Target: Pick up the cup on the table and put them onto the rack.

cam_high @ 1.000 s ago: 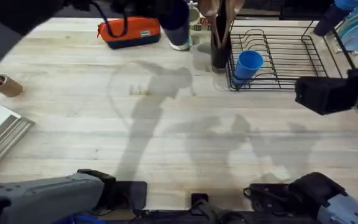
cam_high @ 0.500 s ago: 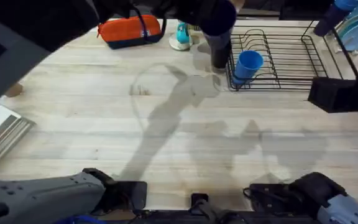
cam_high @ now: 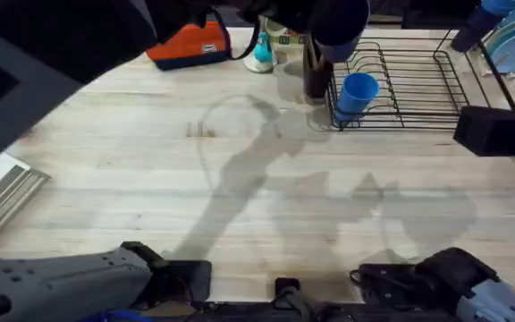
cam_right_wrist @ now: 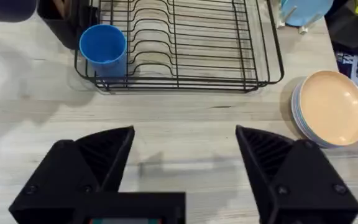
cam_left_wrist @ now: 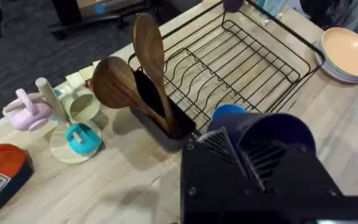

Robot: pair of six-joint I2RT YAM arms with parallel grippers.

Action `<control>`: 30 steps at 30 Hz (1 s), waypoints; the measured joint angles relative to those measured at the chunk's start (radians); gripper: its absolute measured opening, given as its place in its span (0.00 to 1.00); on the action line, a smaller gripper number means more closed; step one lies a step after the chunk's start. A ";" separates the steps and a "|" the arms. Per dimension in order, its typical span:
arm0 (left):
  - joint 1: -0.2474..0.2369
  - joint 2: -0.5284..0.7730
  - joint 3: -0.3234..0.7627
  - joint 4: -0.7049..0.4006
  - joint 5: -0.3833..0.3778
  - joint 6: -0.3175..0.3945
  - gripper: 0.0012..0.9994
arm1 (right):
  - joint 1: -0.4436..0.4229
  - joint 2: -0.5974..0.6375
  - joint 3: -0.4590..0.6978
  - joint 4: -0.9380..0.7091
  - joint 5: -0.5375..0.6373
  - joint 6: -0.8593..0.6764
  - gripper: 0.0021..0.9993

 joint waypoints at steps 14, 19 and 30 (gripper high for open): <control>-0.012 0.073 0.000 0.082 0.088 0.000 0.04 | 0.000 0.000 0.000 0.000 0.001 0.000 1.00; -0.045 0.114 0.000 0.124 0.099 0.000 0.04 | 0.000 0.000 0.000 0.000 0.001 0.000 1.00; -0.073 0.194 0.000 0.190 0.106 -0.027 0.04 | 0.000 0.000 0.000 0.000 0.000 0.000 1.00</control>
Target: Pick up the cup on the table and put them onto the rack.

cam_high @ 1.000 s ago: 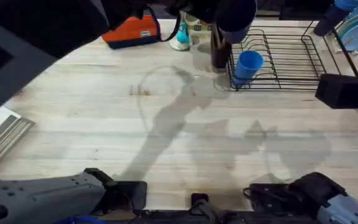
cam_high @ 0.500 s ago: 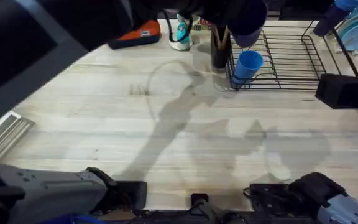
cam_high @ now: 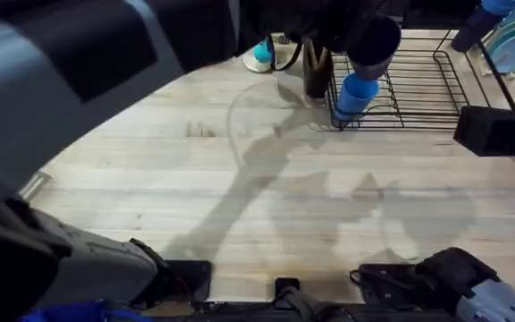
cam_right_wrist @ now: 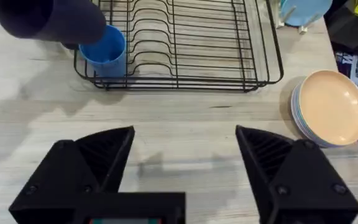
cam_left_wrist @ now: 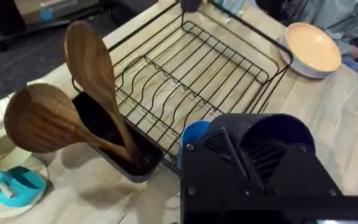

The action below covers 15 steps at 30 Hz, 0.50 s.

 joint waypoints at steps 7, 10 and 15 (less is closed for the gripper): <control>0.000 0.045 0.000 0.012 0.000 -0.017 0.04 | 0.000 0.000 0.000 0.000 0.000 0.000 1.00; 0.000 0.057 0.000 0.024 0.000 -0.020 0.04 | 0.000 0.000 0.000 0.000 0.000 0.000 1.00; 0.000 0.063 0.000 0.041 0.000 -0.023 0.04 | 0.000 0.000 0.000 0.000 0.000 0.000 1.00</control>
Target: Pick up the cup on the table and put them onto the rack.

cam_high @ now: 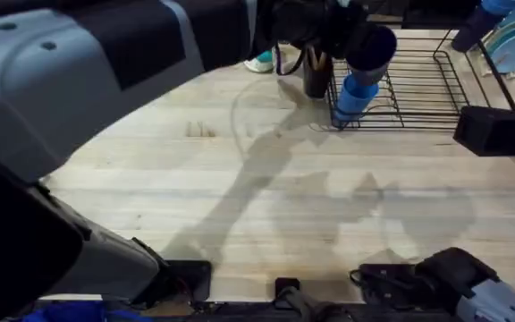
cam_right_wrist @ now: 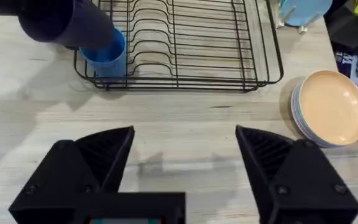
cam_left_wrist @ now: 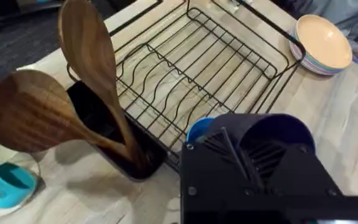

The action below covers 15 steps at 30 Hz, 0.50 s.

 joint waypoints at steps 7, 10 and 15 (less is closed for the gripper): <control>0.000 0.009 0.000 0.025 0.000 -0.019 0.04 | 0.000 0.000 0.000 0.000 0.000 0.000 1.00; 0.000 0.022 0.000 0.036 0.000 -0.023 0.04 | 0.000 0.000 0.000 0.000 0.000 0.000 1.00; 0.000 0.035 0.000 0.040 0.000 -0.026 0.04 | 0.000 0.000 0.000 0.000 0.000 0.000 1.00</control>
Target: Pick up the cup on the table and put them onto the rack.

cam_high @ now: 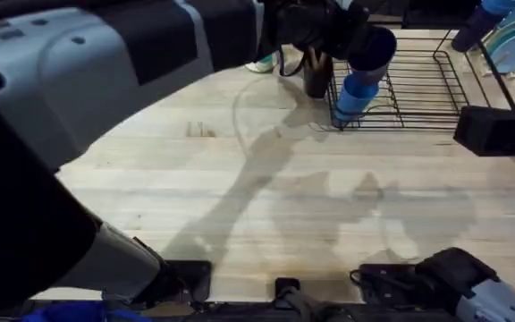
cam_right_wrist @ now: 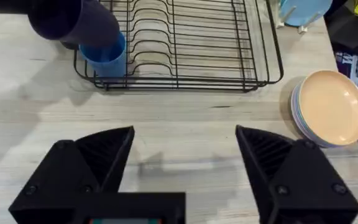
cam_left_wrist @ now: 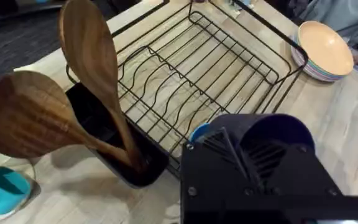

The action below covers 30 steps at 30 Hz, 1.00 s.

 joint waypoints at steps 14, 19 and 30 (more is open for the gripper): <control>0.000 0.026 0.000 -0.032 -0.008 -0.007 0.04 | 0.000 0.000 0.000 0.000 0.000 0.000 1.00; 0.000 0.026 0.000 -0.048 -0.017 -0.007 0.04 | 0.000 0.000 0.000 0.000 0.000 0.000 1.00; 0.000 0.026 0.000 -0.047 -0.026 -0.007 0.04 | 0.000 0.000 0.000 0.000 0.000 0.000 1.00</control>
